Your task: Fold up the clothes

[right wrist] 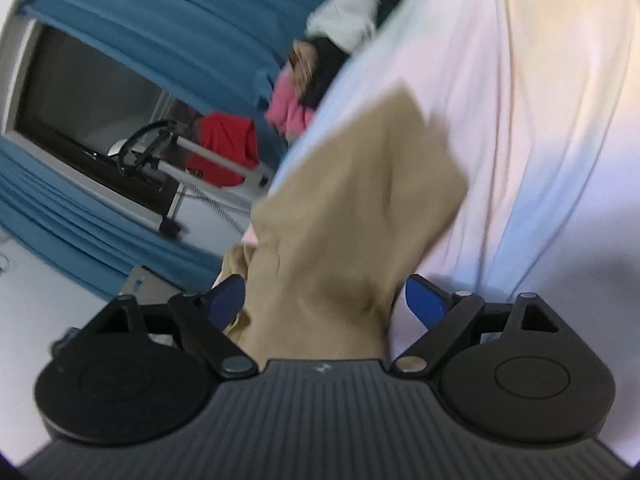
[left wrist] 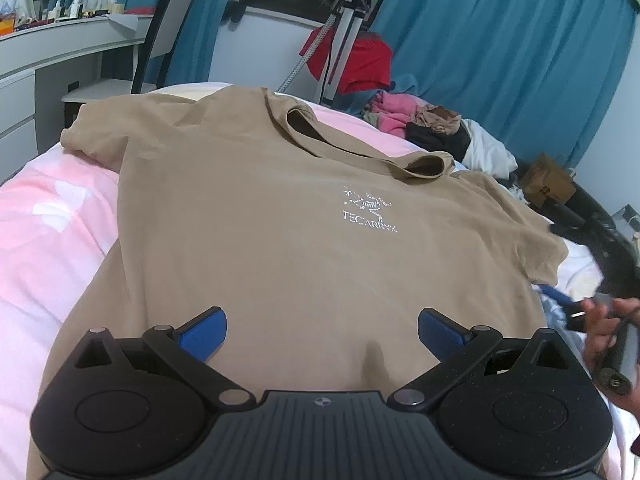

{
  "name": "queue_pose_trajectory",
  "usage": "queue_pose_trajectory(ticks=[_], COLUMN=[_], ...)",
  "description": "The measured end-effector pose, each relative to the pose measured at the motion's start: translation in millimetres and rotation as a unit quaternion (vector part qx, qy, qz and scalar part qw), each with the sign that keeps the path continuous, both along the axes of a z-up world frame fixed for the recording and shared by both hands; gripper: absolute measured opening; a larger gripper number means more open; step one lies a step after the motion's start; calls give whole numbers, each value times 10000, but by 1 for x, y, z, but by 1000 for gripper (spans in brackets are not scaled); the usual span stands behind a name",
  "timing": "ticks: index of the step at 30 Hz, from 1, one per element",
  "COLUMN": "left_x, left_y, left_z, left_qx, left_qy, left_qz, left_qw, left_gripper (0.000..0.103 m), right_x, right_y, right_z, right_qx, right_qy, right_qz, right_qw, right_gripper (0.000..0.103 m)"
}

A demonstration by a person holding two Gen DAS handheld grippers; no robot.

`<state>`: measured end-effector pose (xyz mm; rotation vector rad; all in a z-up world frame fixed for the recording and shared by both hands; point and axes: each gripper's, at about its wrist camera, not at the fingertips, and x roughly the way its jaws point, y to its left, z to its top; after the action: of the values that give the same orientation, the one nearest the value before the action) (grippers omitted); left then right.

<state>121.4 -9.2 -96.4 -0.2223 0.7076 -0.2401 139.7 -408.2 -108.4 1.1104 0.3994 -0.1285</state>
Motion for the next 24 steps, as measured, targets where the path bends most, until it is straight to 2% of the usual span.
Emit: queue_pose_trajectory(ticks=[3, 5, 10, 13, 16, 18, 19, 20, 21, 22, 24], left_x=[1, 2, 7, 10, 18, 23, 25, 26, 27, 28, 29], left_y=[0, 0, 3, 4, 1, -2, -4, -6, -6, -6, -5], left_z=[-1, -3, -8, -9, -11, -14, -15, -17, -17, -16, -14], left_qx=[-37, -35, -117, -228, -269, -247, -221, -204, -207, -226, -262], left_qy=[2, 23, 105, 111, 69, 51, 40, 33, 28, 23, 13], left_qz=[20, 34, 63, 47, 9, -42, -65, -85, -99, -107, -123], left_qw=[10000, 10000, 9999, 9997, 9996, 9997, 9997, 9998, 9997, 9997, 9996], left_gripper=[103, 103, 103, 103, 103, 103, 103, 103, 103, 103, 103], right_x=[13, 18, 38, 46, 65, 77, 86, 96, 104, 106, 98], right_y=[8, 12, 15, 12, 6, 2, 1, 1, 2, 5, 11], right_z=[-14, -19, -5, 10, 20, 26, 27, 27, 28, 31, 39], right_qx=[-169, -367, -947, -1509, -1804, -1954, -2007, -2088, -2194, -2437, -2849], right_qy=[60, -102, -687, -1130, -1120, -882, -587, -229, 109, 322, 385], right_qz=[-179, -467, -757, -843, -840, -800, -707, -609, -527, -535, -740], right_qw=[9997, 9982, 9902, 9784, 9736, 9735, 9753, 9758, 9742, 9678, 9549], right_gripper=[88, 90, 90, 90, 90, 79, 68, 47, 31, 12, 12])
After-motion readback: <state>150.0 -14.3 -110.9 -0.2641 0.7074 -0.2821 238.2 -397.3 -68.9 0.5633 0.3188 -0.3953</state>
